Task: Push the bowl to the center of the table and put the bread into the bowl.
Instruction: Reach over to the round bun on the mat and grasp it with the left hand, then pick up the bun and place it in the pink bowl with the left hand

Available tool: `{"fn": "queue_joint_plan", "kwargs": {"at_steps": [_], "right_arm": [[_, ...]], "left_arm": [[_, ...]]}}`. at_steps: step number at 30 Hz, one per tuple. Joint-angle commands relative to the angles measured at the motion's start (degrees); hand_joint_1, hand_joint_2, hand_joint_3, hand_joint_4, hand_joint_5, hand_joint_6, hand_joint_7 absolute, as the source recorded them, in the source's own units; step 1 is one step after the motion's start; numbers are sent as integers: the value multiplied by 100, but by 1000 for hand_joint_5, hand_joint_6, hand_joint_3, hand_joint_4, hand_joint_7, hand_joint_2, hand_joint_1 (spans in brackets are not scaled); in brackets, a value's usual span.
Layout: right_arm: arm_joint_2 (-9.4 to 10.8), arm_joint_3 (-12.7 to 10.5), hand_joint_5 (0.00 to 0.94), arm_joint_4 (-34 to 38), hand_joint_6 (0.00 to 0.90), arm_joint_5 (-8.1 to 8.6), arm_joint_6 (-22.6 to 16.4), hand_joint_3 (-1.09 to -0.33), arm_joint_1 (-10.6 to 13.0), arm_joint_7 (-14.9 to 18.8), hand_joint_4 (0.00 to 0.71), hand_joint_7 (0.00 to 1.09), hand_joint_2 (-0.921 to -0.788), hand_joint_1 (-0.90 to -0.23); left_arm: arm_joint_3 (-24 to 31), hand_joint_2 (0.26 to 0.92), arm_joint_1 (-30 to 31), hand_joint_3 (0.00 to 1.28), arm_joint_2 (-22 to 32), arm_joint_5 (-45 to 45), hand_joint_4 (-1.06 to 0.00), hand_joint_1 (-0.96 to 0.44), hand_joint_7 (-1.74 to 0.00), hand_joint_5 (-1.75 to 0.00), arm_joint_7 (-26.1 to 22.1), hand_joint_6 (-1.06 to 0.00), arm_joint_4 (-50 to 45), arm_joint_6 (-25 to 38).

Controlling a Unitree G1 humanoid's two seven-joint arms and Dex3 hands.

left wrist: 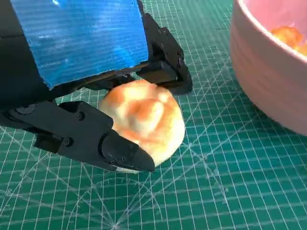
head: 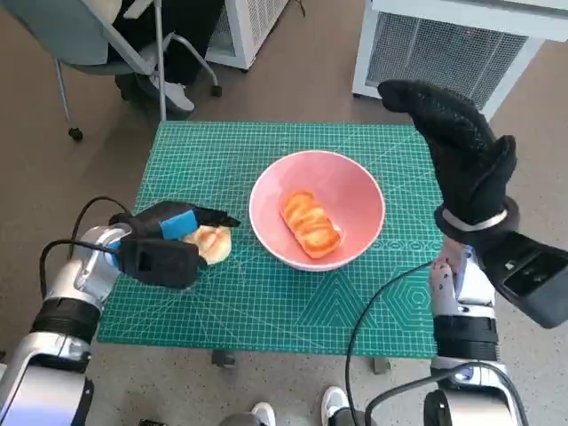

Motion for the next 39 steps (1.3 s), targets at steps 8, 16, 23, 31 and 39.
{"fn": "queue_joint_plan", "kwargs": {"at_steps": [8,16,23,31,39], "right_arm": [[-5,-6,54,-148,-1,-32,161,-815,214,-74,204,719,-921,-594],[27,0,62,-179,-1,0,169,-813,230,-77,200,720,-921,-595],[49,-5,70,-142,-1,49,186,-813,205,-39,196,720,-921,-593],[58,-9,80,-80,-1,11,172,-808,168,-45,193,720,-921,-592],[61,0,92,-44,-1,-51,99,-802,166,-61,192,722,-921,-592]], "left_arm": [[-101,920,-220,79,295,200,-681,-1,-1198,-1155,52,-608,29,-123],[250,921,-529,84,534,-106,-634,-1,-1110,-1260,-182,-646,-413,-74],[678,920,-764,88,483,-574,-607,0,-1070,-1307,-254,-668,-1096,-19],[808,920,-1070,93,117,-878,-607,0,-1198,-1197,-224,-649,-1783,-13],[503,920,-1439,101,-316,-671,-623,-1,-1256,-1157,-206,-615,-1743,-400]]}}
